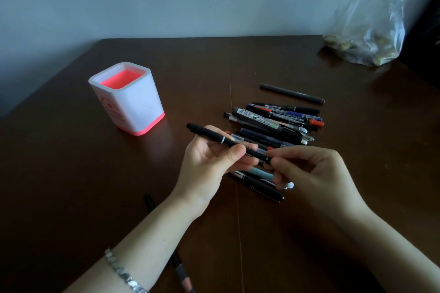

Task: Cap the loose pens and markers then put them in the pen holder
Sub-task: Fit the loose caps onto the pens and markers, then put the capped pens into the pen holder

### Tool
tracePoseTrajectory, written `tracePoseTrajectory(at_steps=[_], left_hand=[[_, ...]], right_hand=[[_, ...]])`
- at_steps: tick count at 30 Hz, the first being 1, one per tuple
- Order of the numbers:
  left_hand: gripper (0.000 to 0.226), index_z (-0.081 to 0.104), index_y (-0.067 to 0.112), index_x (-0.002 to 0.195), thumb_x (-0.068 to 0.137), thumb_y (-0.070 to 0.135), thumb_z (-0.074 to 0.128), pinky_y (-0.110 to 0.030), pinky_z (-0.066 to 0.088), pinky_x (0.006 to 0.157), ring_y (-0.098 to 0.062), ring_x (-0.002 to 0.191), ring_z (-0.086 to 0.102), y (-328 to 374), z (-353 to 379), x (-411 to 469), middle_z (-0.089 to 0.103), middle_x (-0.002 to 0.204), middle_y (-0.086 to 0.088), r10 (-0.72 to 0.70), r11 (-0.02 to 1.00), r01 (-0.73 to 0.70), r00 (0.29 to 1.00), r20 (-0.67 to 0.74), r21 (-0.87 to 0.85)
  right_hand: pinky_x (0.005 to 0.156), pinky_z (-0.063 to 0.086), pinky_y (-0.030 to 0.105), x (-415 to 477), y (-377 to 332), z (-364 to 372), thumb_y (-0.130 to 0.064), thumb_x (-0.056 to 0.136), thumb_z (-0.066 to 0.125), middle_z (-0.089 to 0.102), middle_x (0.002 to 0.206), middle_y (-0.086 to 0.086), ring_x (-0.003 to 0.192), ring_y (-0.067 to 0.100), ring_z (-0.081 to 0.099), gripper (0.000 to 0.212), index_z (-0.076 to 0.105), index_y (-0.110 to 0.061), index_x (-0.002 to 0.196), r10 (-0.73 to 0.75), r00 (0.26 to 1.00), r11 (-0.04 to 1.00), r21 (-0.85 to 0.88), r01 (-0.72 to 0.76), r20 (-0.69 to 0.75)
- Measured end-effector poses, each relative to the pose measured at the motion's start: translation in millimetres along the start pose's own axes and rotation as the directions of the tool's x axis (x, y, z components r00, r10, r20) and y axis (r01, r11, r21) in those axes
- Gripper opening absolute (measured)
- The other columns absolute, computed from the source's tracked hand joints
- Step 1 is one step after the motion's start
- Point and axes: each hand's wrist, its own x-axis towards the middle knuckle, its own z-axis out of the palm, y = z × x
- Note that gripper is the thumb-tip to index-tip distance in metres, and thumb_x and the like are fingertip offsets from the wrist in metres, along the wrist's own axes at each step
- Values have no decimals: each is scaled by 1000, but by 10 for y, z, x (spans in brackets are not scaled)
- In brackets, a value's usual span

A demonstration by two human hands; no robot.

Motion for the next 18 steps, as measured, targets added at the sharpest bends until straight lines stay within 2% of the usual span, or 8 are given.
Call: tracePoseTrajectory(at_steps=[3,5,6,8,10,13,15,18], left_hand=[[11,56,8,79,71,6,64,-24,55,56,-19,61,70,-12,9,31,72,70,-5,-10,997,15,997,-70,79],[12,59,12,82,75,6,66,-20,53,54,-15,65,70,-16,5,40,72,70,-1,32,976,-11,995,-95,218],[13,59,15,84,77,8,67,-17,52,56,-10,68,69,-22,-6,45,71,72,1,62,948,-30,994,-89,317],[11,57,18,91,83,15,63,-10,48,60,5,71,64,-31,-45,60,66,77,9,128,870,-57,985,-112,490],[11,54,17,100,89,18,54,-12,48,61,5,67,62,-27,-128,104,64,82,11,248,824,-76,939,-237,562],[9,51,18,96,94,12,45,-14,46,57,-1,60,58,37,-304,208,61,79,2,411,821,-131,811,-417,556],[19,50,22,85,94,8,42,-14,45,52,0,54,56,78,-405,276,60,73,1,398,862,-115,758,-518,494],[26,51,19,76,93,2,43,-15,43,44,-2,41,52,135,-511,344,57,66,-6,247,952,-79,768,-590,296]], right_hand=[[61,50,10,25,8,3,-10,83,60,67,63,-13,62,-4,62,29,62,-38,92,-61,995,966,-246,80,84],[72,44,3,31,38,31,-16,85,58,56,80,-32,83,-18,55,35,52,-41,110,-133,978,861,-469,194,160],[74,41,1,32,66,36,-16,87,55,51,83,-33,86,-21,51,37,50,-38,116,-149,971,821,-524,227,187],[69,43,6,26,92,19,-15,91,48,51,74,-23,77,-11,55,32,53,-27,121,-127,977,808,-554,201,169],[53,44,19,13,45,-13,-17,94,41,52,67,-12,58,7,54,25,56,-21,113,-36,998,865,-499,61,59],[43,33,22,-35,-169,63,-27,94,40,48,61,-3,46,5,41,15,54,-23,90,180,984,944,-282,-170,13],[47,36,18,-110,-310,261,-42,84,56,49,66,-7,51,2,44,18,48,-27,82,307,935,903,-364,-227,179],[53,40,17,-167,-384,684,-51,70,69,50,75,-10,64,3,48,32,47,-30,80,415,861,815,-541,-208,293]])
